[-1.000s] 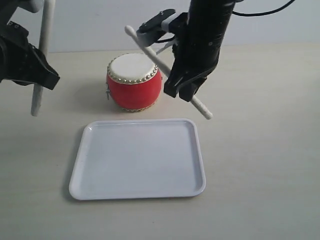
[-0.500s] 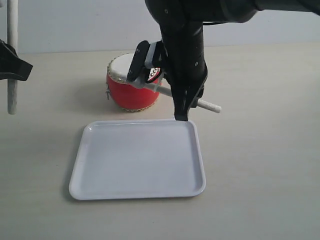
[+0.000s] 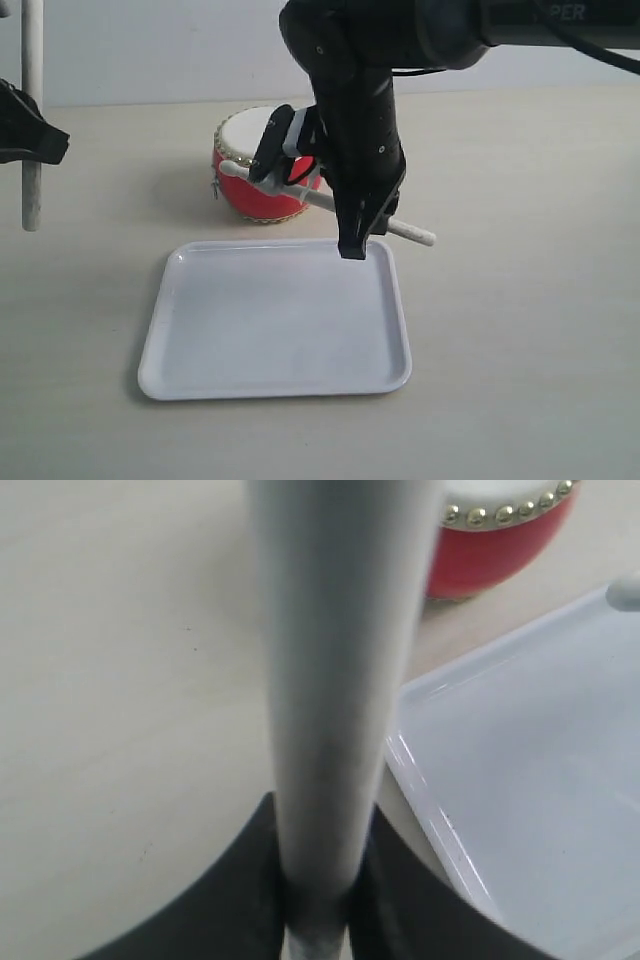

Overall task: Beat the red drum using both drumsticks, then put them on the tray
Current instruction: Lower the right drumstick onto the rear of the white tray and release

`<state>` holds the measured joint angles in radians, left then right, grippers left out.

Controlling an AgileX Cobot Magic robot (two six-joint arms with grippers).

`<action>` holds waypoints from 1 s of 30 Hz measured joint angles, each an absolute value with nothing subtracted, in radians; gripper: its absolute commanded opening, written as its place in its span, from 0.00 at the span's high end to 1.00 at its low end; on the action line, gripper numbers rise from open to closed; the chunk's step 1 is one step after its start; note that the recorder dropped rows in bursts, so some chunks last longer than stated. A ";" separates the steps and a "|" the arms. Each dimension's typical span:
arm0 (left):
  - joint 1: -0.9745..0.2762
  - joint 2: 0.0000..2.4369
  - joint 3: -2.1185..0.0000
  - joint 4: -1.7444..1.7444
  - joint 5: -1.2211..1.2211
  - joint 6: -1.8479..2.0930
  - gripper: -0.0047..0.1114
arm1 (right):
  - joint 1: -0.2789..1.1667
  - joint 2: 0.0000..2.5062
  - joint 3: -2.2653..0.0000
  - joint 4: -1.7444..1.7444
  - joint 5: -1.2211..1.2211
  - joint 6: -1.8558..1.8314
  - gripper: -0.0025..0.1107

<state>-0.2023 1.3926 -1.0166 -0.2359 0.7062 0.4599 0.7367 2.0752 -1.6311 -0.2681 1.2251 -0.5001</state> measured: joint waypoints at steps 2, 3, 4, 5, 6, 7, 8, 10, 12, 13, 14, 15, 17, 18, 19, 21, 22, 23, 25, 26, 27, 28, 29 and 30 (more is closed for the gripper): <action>-0.202 1.393 -1.009 -0.236 0.706 0.462 0.96 | 0.762 2.075 -1.631 -0.280 1.225 -0.535 0.98; -0.202 1.393 -1.007 -0.236 0.706 0.464 0.96 | 0.781 2.075 -1.631 -0.293 1.225 -0.554 0.98; -0.202 1.393 -1.006 -0.236 0.706 0.464 0.96 | 0.803 2.075 -1.631 -0.311 1.225 -0.567 0.98; -0.202 1.393 -1.006 -0.236 0.706 0.464 0.96 | 0.819 2.076 -1.631 -0.332 1.225 -0.574 0.98; -0.202 1.393 -1.006 -0.236 0.706 0.464 0.96 | 0.838 2.080 -1.631 -0.353 1.225 -0.581 0.98; -0.202 1.393 -1.006 -0.236 0.706 0.464 0.96 | 0.853 2.087 -1.631 -0.370 1.225 -0.586 0.98; -0.202 1.393 -1.006 -0.236 0.706 0.464 0.96 | 0.865 2.097 -1.631 -0.383 1.225 -0.588 0.98; -0.202 1.393 -1.006 -0.236 0.706 0.464 0.96 | 0.877 2.123 -1.631 -0.403 1.225 -0.591 0.98; -0.202 1.393 -1.006 -0.236 0.706 0.464 0.96 | 0.879 2.163 -1.633 -0.416 1.225 -0.593 0.98; -0.202 1.393 -1.006 -0.236 0.706 0.464 0.96 | 0.879 2.185 -1.639 -0.421 1.225 -0.593 0.98; -0.202 1.393 -1.006 -0.236 0.706 0.464 0.96 | 0.879 2.207 -1.650 -0.427 1.225 -0.593 0.98; -0.202 1.393 -1.006 -0.236 0.706 0.464 0.96 | 0.879 2.224 -1.662 -0.434 1.225 -0.593 0.98; -0.202 1.393 -1.006 -0.236 0.706 0.464 0.96 | 0.879 2.262 -1.702 -0.438 1.225 -0.588 0.98; -0.202 1.393 -1.006 -0.236 0.706 0.464 0.96 | 0.879 2.275 -1.720 -0.438 1.225 -0.585 0.98; -0.202 1.393 -1.006 -0.236 0.706 0.464 0.96 | 0.879 2.289 -1.743 -0.438 1.225 -0.583 0.98; -0.202 1.393 -1.006 -0.236 0.706 0.468 0.96 | 0.879 2.310 -1.789 -0.431 1.225 -0.583 0.98; -0.202 1.393 -1.006 -0.237 0.706 0.468 0.96 | 0.879 2.320 -1.811 -0.430 1.225 -0.583 0.98; -0.202 1.393 -1.006 -0.237 0.706 0.468 0.96 | 0.879 2.328 -1.828 -0.426 1.223 -0.583 0.98; -0.202 1.393 -1.006 -0.237 0.706 0.468 0.96 | 0.879 2.341 -1.849 -0.421 1.221 -0.583 0.98; -0.202 1.393 -1.006 -0.237 0.706 0.468 0.96 | 0.879 2.347 -1.853 -0.419 1.221 -0.583 0.98; -0.202 1.393 -1.006 -0.237 0.706 0.468 0.96 | 0.880 2.349 -1.854 -0.419 1.221 -0.583 0.98; -0.202 1.393 -1.006 -0.237 0.706 0.468 0.96 | 0.880 2.356 -1.856 -0.417 1.221 -0.583 0.98; -0.202 1.393 -1.006 -0.237 0.706 0.468 0.96 | 0.880 2.358 -1.856 -0.417 1.221 -0.583 0.98; -0.202 1.393 -1.006 -0.237 0.706 0.468 0.96 | 0.880 2.359 -1.856 -0.415 1.221 -0.581 0.98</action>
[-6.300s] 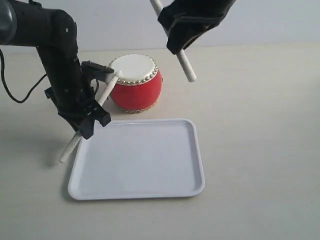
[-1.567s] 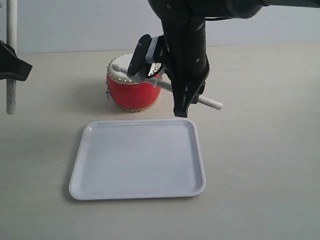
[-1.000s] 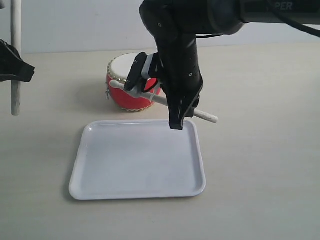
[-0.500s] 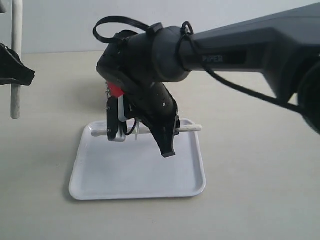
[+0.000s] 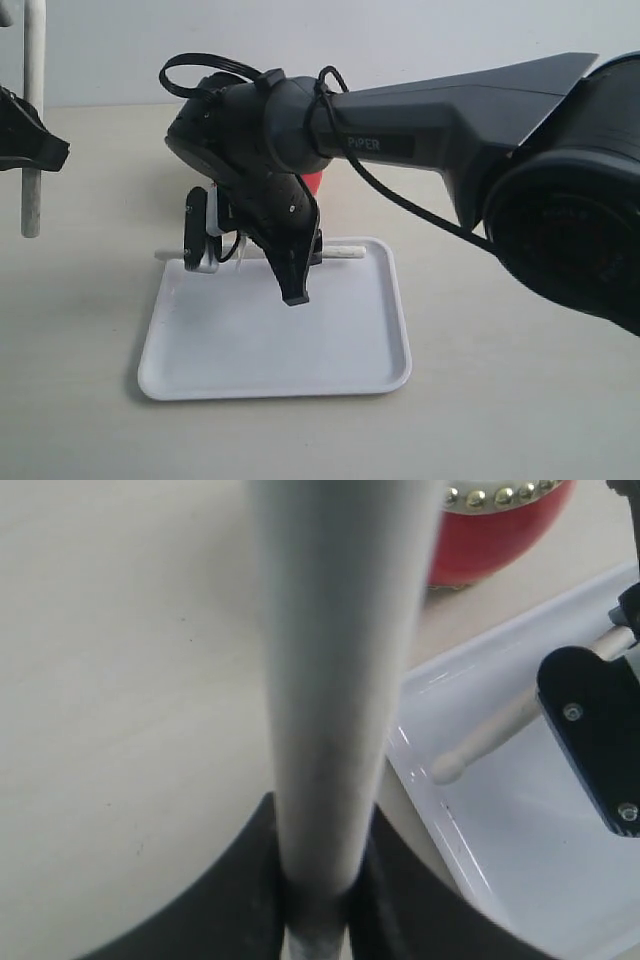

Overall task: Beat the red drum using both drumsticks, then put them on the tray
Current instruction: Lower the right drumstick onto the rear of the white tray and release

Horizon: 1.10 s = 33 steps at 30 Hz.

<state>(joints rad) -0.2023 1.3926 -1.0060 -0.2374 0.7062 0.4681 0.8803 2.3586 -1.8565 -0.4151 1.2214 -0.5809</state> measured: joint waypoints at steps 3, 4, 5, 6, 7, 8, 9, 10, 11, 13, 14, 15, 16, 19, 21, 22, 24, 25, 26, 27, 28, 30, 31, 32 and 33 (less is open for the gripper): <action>-0.202 1.393 -1.006 -0.237 0.706 0.468 0.96 | 0.882 2.360 -1.858 -0.408 1.221 -0.577 0.98; -0.202 1.393 -1.006 -0.237 0.706 0.468 0.96 | 0.882 2.360 -1.858 -0.404 1.221 -0.572 0.98; -0.202 1.393 -1.006 -0.237 0.706 0.468 0.96 | 0.882 2.360 -1.858 -0.400 1.221 -0.559 0.98; -0.202 1.393 -1.006 -0.237 0.706 0.468 0.96 | 0.882 2.360 -1.858 -0.395 1.221 -0.546 0.98; -0.202 1.393 -1.006 -0.237 0.706 0.468 0.96 | 0.882 2.360 -1.858 -0.394 1.221 -0.538 0.98; -0.202 1.393 -1.006 -0.237 0.706 0.468 0.96 | 0.882 2.360 -1.858 -0.393 1.221 -0.532 0.98; -0.202 1.393 -1.006 -0.237 0.706 0.468 0.96 | 0.882 2.360 -1.858 -0.393 1.221 -0.524 0.98; -0.202 1.393 -1.006 -0.237 0.706 0.468 0.96 | 0.882 2.360 -1.858 -0.390 1.221 -0.517 0.98; -0.202 1.393 -1.006 -0.237 0.706 0.468 0.96 | 0.882 2.360 -1.858 -0.390 1.221 -0.512 0.98; -0.202 1.393 -1.006 -0.237 0.706 0.468 0.96 | 0.882 2.360 -1.858 -0.385 1.223 -0.508 0.98; -0.202 1.393 -1.006 -0.237 0.706 0.468 0.96 | 0.882 2.360 -1.858 -0.381 1.223 -0.506 0.98; -0.202 1.393 -1.006 -0.237 0.706 0.468 0.96 | 0.882 2.360 -1.856 -0.379 1.223 -0.506 0.98; -0.202 1.393 -1.006 -0.237 0.706 0.468 0.96 | 0.882 2.360 -1.850 -0.379 1.223 -0.506 0.98; -0.202 1.393 -1.006 -0.237 0.706 0.470 0.96 | 0.882 2.358 -1.833 -0.379 1.223 -0.506 0.98; -0.202 1.393 -1.006 -0.237 0.706 0.470 0.96 | 0.882 2.352 -1.816 -0.379 1.223 -0.506 0.98; -0.202 1.393 -1.006 -0.237 0.706 0.470 0.96 | 0.882 2.350 -1.814 -0.379 1.223 -0.506 0.98; -0.202 1.393 -1.006 -0.237 0.706 0.470 0.96 | 0.882 2.346 -1.808 -0.379 1.225 -0.506 0.98; -0.202 1.393 -1.006 -0.237 0.706 0.470 0.96 | 0.882 2.344 -1.808 -0.379 1.225 -0.506 0.98; -0.202 1.393 -1.006 -0.237 0.706 0.470 0.96 | 0.882 2.344 -1.808 -0.379 1.225 -0.506 0.98; -0.202 1.393 -1.006 -0.237 0.706 0.470 0.96 | 0.882 2.344 -1.808 -0.379 1.225 -0.506 0.98; -0.202 1.393 -1.006 -0.237 0.706 0.470 0.96 | 0.882 2.344 -1.808 -0.379 1.225 -0.506 0.98; -0.202 1.393 -1.006 -0.237 0.706 0.470 0.96 | 0.882 2.349 -1.808 -0.383 1.225 -0.506 0.95; -0.202 1.393 -1.006 -0.237 0.706 0.470 0.96 | 0.882 2.353 -1.808 -0.387 1.225 -0.506 0.92; -0.202 1.393 -1.006 -0.237 0.706 0.470 0.96 | 0.882 2.355 -1.808 -0.398 1.225 -0.506 0.88; -0.202 1.393 -1.006 -0.237 0.706 0.470 0.96 | 0.882 2.359 -1.808 -0.406 1.225 -0.506 0.83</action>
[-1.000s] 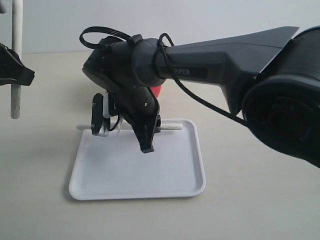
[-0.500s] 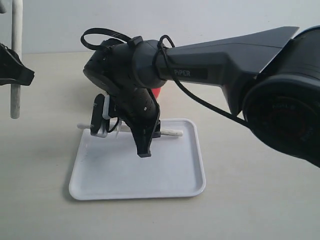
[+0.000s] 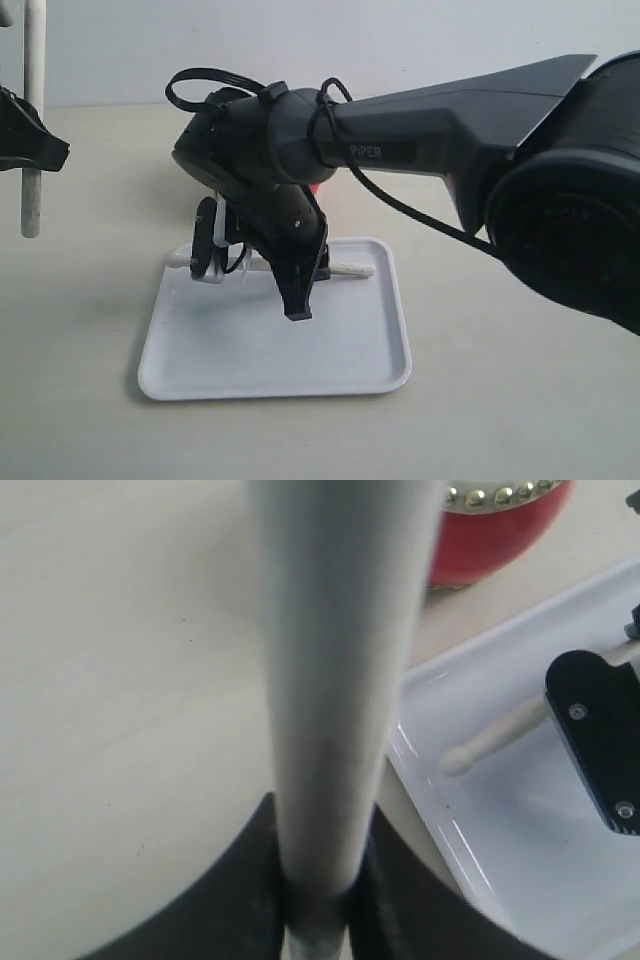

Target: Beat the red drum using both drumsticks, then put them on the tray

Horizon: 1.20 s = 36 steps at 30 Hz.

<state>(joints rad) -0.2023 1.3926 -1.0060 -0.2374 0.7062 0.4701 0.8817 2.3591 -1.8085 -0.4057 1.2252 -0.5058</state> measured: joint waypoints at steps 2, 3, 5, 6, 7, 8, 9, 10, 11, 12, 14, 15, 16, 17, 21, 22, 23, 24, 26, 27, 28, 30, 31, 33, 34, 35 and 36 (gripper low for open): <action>-0.202 1.393 -1.006 -0.237 0.706 0.472 0.96 | 0.882 2.360 -1.808 -0.426 1.225 -0.494 0.73; -0.202 1.393 -1.006 -0.237 0.706 0.472 0.96 | 0.882 2.360 -1.808 -0.434 1.225 -0.486 0.66; -0.202 1.393 -1.006 -0.237 0.706 0.472 0.96 | 0.882 2.360 -1.808 -0.446 1.225 -0.477 0.56; -0.202 1.393 -1.006 -0.237 0.706 0.472 0.96 | 0.882 2.360 -1.808 -0.448 1.225 -0.477 0.52; -0.202 1.393 -1.006 -0.237 0.706 0.472 0.96 | 0.882 2.360 -1.808 -0.448 1.225 -0.475 0.49; -0.202 1.393 -1.006 -0.237 0.706 0.472 0.96 | 0.882 2.360 -1.808 -0.448 1.225 -0.475 0.47; -0.202 1.393 -1.006 -0.237 0.706 0.472 0.96 | 0.882 2.360 -1.808 -0.450 1.225 -0.475 0.46; -0.202 1.393 -1.006 -0.237 0.706 0.472 0.96 | 0.882 2.360 -1.808 -0.449 1.225 -0.475 0.46; -0.202 1.393 -1.006 -0.237 0.706 0.472 0.96 | 0.882 2.360 -1.808 -0.449 1.225 -0.475 0.46; -0.202 1.393 -1.006 -0.237 0.706 0.472 0.96 | 0.882 2.360 -1.808 -0.449 1.225 -0.473 0.46; -0.202 1.393 -1.006 -0.243 0.706 0.474 0.96 | 0.882 2.360 -1.808 -0.456 1.225 -0.462 0.47; -0.202 1.393 -1.006 -0.253 0.702 0.480 0.96 | 0.882 2.355 -1.808 -0.456 1.225 -0.455 0.47; -0.202 1.393 -1.006 -0.273 0.698 0.491 0.96 | 0.882 2.350 -1.808 -0.456 1.225 -0.450 0.48; -0.202 1.393 -1.004 -0.302 0.692 0.507 0.96 | 0.882 2.340 -1.808 -0.449 1.225 -0.439 0.48; -0.195 1.393 -0.979 -0.471 0.667 0.680 0.96 | 0.875 2.253 -1.808 -0.330 1.222 -0.424 0.48; -0.185 1.395 -0.971 -0.535 0.665 0.744 0.96 | 0.866 2.221 -1.808 -0.286 1.221 -0.424 0.48; -0.172 1.397 -0.965 -0.604 0.665 0.810 0.96 | 0.852 2.188 -1.808 -0.223 1.219 -0.424 0.48; -0.157 1.402 -0.960 -0.659 0.669 0.877 0.96 | 0.834 2.155 -1.808 -0.153 1.219 -0.432 0.48; -0.105 1.423 -0.955 -0.802 0.689 0.996 0.96 | 0.792 2.104 -1.808 -0.026 1.217 -0.454 0.49; -0.079 1.436 -0.955 -0.880 0.703 1.044 0.96 | 0.766 2.080 -1.808 0.047 1.217 -0.471 0.49; -0.045 1.454 -0.955 -0.946 0.722 1.094 0.96 | 0.745 2.064 -1.808 0.121 1.215 -0.490 0.49; 0.023 1.499 -0.955 -1.109 0.803 1.221 0.96 | 0.696 2.038 -1.808 0.265 1.214 -0.539 0.49; 0.054 1.525 -0.955 -1.187 0.862 1.283 0.96 | 0.675 2.032 -1.808 0.321 1.214 -0.563 0.49; 0.095 1.577 -0.949 -1.319 0.997 1.401 0.96 | 0.647 2.026 -1.808 0.448 1.213 -0.619 0.49; 0.109 1.605 -0.944 -1.380 1.058 1.442 0.96 | 0.639 2.026 -1.808 0.492 1.210 -0.641 0.49; 0.118 1.633 -0.943 -1.426 1.106 1.471 0.96 | 0.635 2.026 -1.807 0.540 1.203 -0.667 0.49; 0.122 1.654 -0.940 -1.460 1.134 1.487 0.96 | 0.633 2.026 -1.807 0.578 1.193 -0.688 0.49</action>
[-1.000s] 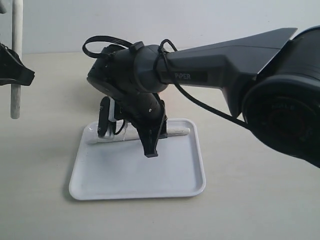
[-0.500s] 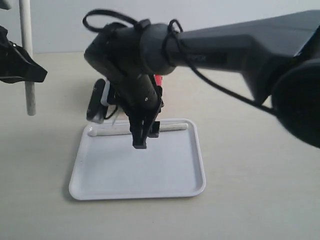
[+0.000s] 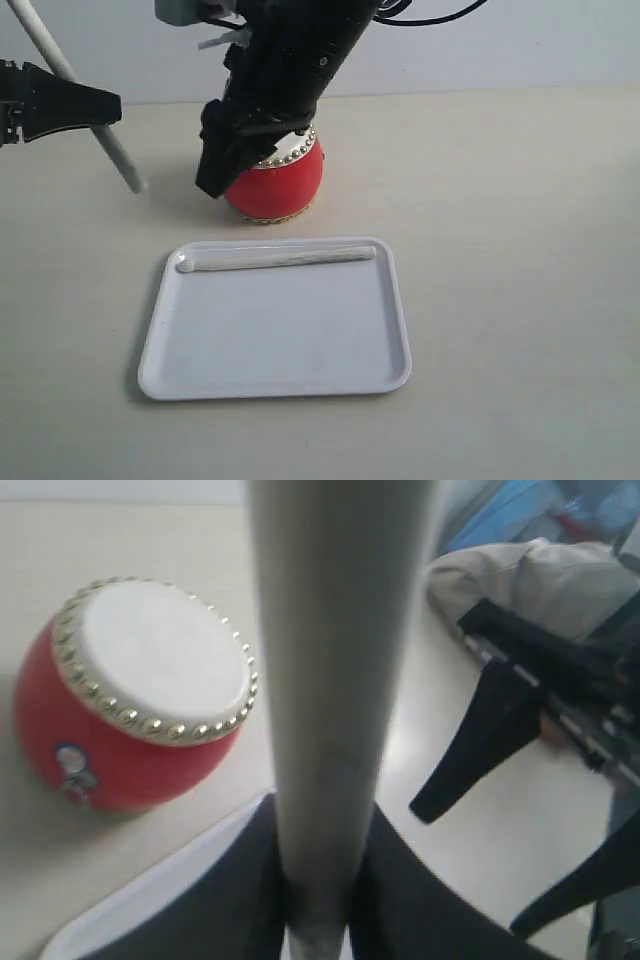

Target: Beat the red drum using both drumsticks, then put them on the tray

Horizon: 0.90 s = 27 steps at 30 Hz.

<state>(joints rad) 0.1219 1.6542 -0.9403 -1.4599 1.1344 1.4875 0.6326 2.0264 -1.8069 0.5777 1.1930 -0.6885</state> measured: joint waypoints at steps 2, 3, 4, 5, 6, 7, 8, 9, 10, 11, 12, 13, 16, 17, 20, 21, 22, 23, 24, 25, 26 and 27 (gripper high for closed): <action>0.124 1.703 -0.940 -1.527 1.179 1.510 0.96 | 0.633 2.026 -1.804 0.642 1.166 -0.724 0.49; 0.124 1.724 -0.940 -1.553 1.189 1.515 0.96 | 0.633 2.026 -1.804 0.667 1.145 -0.735 0.49; 0.124 1.743 -0.940 -1.574 1.196 1.517 0.96 | 0.633 2.026 -1.804 0.685 1.119 -0.741 0.49; 0.124 1.760 -0.940 -1.595 1.198 1.519 0.96 | 0.633 2.026 -1.804 0.696 1.089 -0.743 0.49; 0.124 1.771 -0.940 -1.611 1.198 1.521 0.96 | 0.633 2.026 -1.804 0.703 1.059 -0.743 0.49; 0.124 1.783 -0.940 -1.629 1.198 1.521 0.96 | 0.633 2.026 -1.804 0.707 1.032 -0.743 0.49; 0.124 1.790 -0.940 -1.645 1.198 1.521 0.96 | 0.633 2.026 -1.804 0.711 1.016 -0.743 0.49; 0.124 1.795 -0.940 -1.657 1.198 1.521 0.96 | 0.631 2.026 -1.804 0.719 0.998 -0.745 0.49; 0.124 1.798 -0.938 -1.672 1.198 1.521 0.96 | 0.631 2.026 -1.804 0.725 0.988 -0.745 0.49; 0.124 1.799 -0.938 -1.684 1.198 1.521 0.96 | 0.631 2.026 -1.804 0.729 0.984 -0.745 0.49; 0.124 1.799 -0.938 -1.694 1.200 1.521 0.96 | 0.631 2.026 -1.804 0.733 0.978 -0.745 0.49; 0.124 1.799 -0.938 -1.702 1.203 1.521 0.96 | 0.631 2.026 -1.804 0.735 0.976 -0.745 0.49; 0.111 1.799 -0.936 -1.718 1.205 1.515 0.96 | 0.631 2.026 -1.804 0.737 0.958 -0.745 0.49; 0.101 1.799 -0.936 -1.721 1.205 1.515 0.96 | 0.631 2.026 -1.804 0.737 0.951 -0.745 0.49; 0.061 1.799 -0.936 -1.728 1.205 1.515 0.96 | 0.631 2.026 -1.804 0.739 0.947 -0.745 0.49; 0.046 1.799 -0.936 -1.728 1.205 1.513 0.96 | 0.631 2.029 -1.804 0.741 0.947 -0.745 0.49; 0.035 1.799 -0.936 -1.728 1.205 1.513 0.96 | 0.631 2.033 -1.804 0.741 0.947 -0.745 0.49; 0.024 1.799 -0.936 -1.728 1.207 1.513 0.96 | 0.631 2.037 -1.804 0.741 0.949 -0.745 0.49; 0.016 1.799 -0.936 -1.728 1.207 1.511 0.96 | 0.631 2.045 -1.804 0.741 0.950 -0.745 0.49; 0.010 1.799 -0.936 -1.728 1.209 1.511 0.96 | 0.631 2.050 -1.804 0.741 0.953 -0.745 0.49; 0.005 1.799 -0.936 -1.728 1.209 1.511 0.96 | 0.631 2.058 -1.804 0.741 0.955 -0.745 0.49; 0.005 1.799 -0.936 -1.728 1.209 1.511 0.96 | 0.631 2.064 -1.804 0.741 0.955 -0.745 0.49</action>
